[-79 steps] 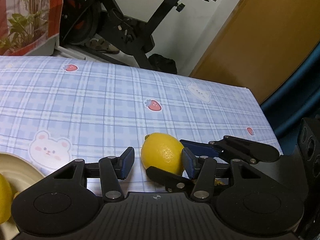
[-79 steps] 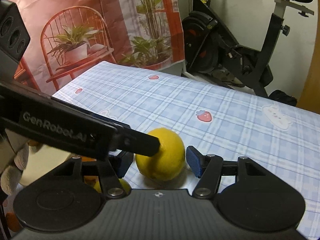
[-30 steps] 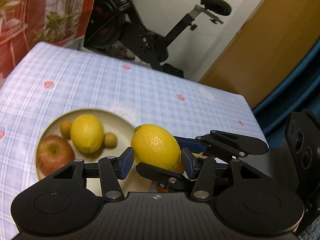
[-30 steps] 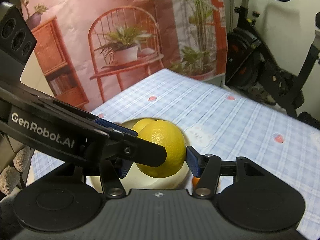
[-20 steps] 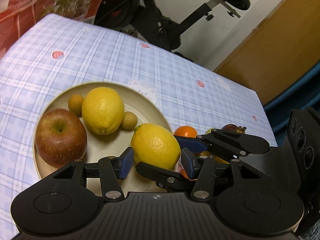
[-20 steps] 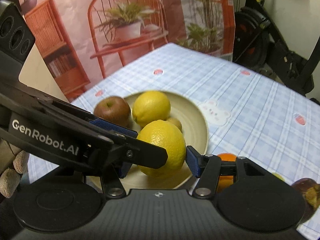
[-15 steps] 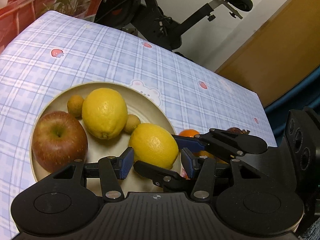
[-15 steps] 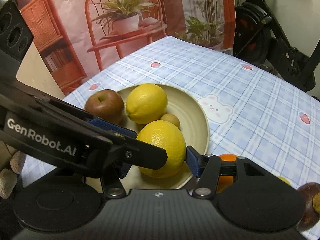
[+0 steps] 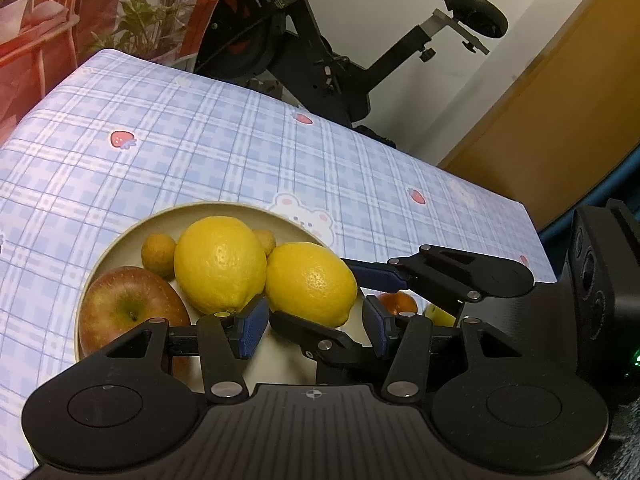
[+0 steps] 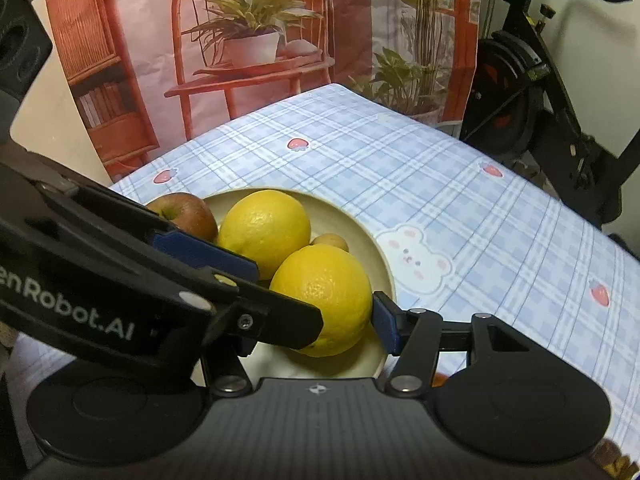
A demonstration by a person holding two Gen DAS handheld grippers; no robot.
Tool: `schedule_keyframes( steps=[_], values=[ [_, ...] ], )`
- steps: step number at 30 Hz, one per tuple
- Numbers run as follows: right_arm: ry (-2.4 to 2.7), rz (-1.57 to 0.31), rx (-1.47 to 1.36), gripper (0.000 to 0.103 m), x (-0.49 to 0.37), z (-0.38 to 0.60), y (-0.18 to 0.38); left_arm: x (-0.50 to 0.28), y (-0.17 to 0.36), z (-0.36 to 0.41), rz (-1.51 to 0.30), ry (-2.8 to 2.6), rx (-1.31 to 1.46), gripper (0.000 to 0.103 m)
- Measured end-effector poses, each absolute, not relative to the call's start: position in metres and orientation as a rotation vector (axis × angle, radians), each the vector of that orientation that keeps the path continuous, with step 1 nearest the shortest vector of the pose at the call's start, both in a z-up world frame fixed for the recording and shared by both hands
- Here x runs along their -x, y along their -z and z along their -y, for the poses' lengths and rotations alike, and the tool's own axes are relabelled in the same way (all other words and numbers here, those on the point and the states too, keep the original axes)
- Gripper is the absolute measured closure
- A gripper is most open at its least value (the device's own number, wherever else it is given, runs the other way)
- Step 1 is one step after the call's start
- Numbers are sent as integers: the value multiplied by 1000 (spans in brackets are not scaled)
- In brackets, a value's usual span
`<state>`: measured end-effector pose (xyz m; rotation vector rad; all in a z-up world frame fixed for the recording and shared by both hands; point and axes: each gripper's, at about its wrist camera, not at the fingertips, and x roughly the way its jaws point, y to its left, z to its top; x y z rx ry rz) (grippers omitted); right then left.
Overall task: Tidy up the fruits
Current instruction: 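Open the left gripper and withdraw it from the plate, then move both grippers toward the small orange tangerines on the table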
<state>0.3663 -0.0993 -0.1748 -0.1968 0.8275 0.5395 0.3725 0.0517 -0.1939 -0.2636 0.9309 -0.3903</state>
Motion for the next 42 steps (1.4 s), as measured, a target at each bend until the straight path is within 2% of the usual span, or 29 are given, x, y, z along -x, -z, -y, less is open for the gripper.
schedule_keyframes(
  steps=[10, 19, 28, 42],
  values=[
    [-529, -822, 228, 45, -369, 96, 175, -368, 192, -51, -929, 376, 251, 48],
    [-516, -810, 269, 40, -355, 101, 158, -359, 180, -50, -904, 349, 205, 46],
    [-495, -758, 243, 40, -326, 114, 129, -335, 140, -55, -830, 319, 156, 46],
    [-408, -636, 32, 40, -264, 165, 85, -287, 73, -66, -675, 207, 72, 44]
  ],
)
